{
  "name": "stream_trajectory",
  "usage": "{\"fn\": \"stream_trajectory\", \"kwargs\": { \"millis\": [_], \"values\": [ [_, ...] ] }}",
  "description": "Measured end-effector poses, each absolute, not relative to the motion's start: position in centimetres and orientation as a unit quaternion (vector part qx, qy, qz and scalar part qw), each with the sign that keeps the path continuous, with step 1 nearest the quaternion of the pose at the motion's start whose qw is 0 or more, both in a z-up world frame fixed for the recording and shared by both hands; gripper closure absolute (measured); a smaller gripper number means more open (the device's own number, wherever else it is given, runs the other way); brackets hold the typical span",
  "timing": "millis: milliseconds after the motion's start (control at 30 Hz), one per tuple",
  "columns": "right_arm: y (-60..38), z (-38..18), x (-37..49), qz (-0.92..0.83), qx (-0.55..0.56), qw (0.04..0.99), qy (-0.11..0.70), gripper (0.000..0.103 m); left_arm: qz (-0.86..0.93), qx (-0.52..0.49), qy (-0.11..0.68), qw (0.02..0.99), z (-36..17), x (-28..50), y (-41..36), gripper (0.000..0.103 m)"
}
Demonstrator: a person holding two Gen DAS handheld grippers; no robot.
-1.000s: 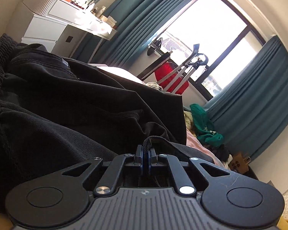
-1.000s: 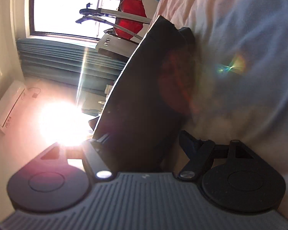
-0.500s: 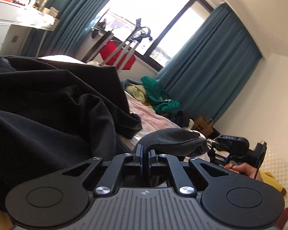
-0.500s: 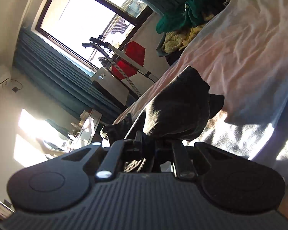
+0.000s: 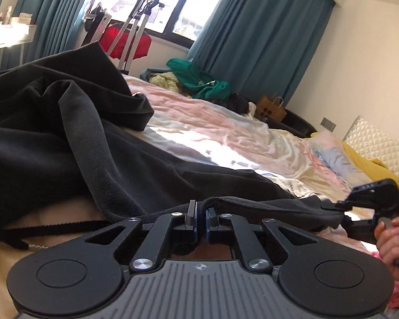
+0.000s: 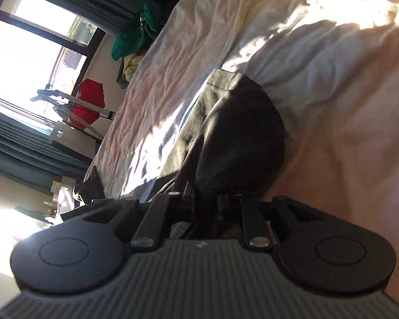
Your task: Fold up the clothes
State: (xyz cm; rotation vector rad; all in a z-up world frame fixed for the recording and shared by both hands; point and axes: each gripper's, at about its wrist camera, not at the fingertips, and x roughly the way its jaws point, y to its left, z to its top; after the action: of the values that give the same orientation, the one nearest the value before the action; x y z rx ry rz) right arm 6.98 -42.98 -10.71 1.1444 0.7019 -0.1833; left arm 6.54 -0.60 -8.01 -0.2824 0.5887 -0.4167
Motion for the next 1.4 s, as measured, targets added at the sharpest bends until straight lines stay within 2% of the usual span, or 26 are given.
{"fn": "stream_trajectory", "kwargs": {
  "millis": [67,133,200,233,400,533,600,633,700,800,900,1133,1267,1400],
  "values": [
    [-43.2,-11.7,5.7,-0.092,0.570,0.750,0.322,0.072,-0.193,-0.138,0.294,0.926,-8.3,7.1,-0.4,0.097],
    [-43.4,-12.3,4.4,-0.099,0.613,0.723,0.303,0.051,-0.185,-0.137,0.298,0.926,-8.5,7.5,0.0,0.097],
    [-43.4,-12.4,3.9,-0.099,0.634,0.713,0.283,0.023,-0.180,-0.142,0.301,0.926,-8.5,7.6,0.3,0.097],
    [-43.4,-12.4,3.7,-0.098,0.643,0.709,0.273,0.019,-0.179,-0.144,0.302,0.925,-8.5,7.6,0.5,0.097],
    [-42.6,-13.7,5.5,-0.072,0.648,0.697,0.297,0.018,-0.172,-0.158,0.302,0.924,-8.2,7.1,1.0,0.096],
    [-41.6,-14.1,8.4,-0.052,0.629,0.712,0.309,0.020,-0.156,-0.183,0.308,0.921,-8.5,7.6,1.8,0.096],
    [-41.4,-13.3,9.9,-0.046,0.608,0.730,0.307,0.036,-0.154,-0.192,0.310,0.918,-8.7,7.8,2.1,0.096],
    [-41.5,-12.6,10.3,-0.053,0.594,0.745,0.298,0.041,-0.154,-0.195,0.311,0.917,-8.7,7.8,2.3,0.096],
    [-42.3,-11.0,10.7,-0.086,0.557,0.777,0.281,0.068,-0.159,-0.199,0.310,0.916,-8.7,7.8,2.4,0.096],
    [-43.8,-9.7,10.5,-0.109,0.551,0.792,0.241,0.087,-0.176,-0.202,0.309,0.912,-8.7,7.5,2.0,0.095],
    [-45.1,-8.3,10.7,-0.116,0.543,0.805,0.209,0.089,-0.201,-0.194,0.301,0.912,-8.4,6.9,0.8,0.095],
    [-46.7,-4.5,12.4,-0.137,0.423,0.887,0.121,0.090,-0.262,-0.144,0.284,0.911,-8.0,5.2,-3.0,0.093],
    [-48.8,-7.7,13.4,-0.173,0.427,0.869,0.178,0.090,-0.262,-0.122,0.297,0.910,-8.3,4.9,-4.4,0.091],
    [-50.6,-13.3,13.7,-0.185,0.515,0.791,0.274,0.090,-0.249,-0.132,0.341,0.897,-8.7,5.7,-4.4,0.090]
  ]
}}
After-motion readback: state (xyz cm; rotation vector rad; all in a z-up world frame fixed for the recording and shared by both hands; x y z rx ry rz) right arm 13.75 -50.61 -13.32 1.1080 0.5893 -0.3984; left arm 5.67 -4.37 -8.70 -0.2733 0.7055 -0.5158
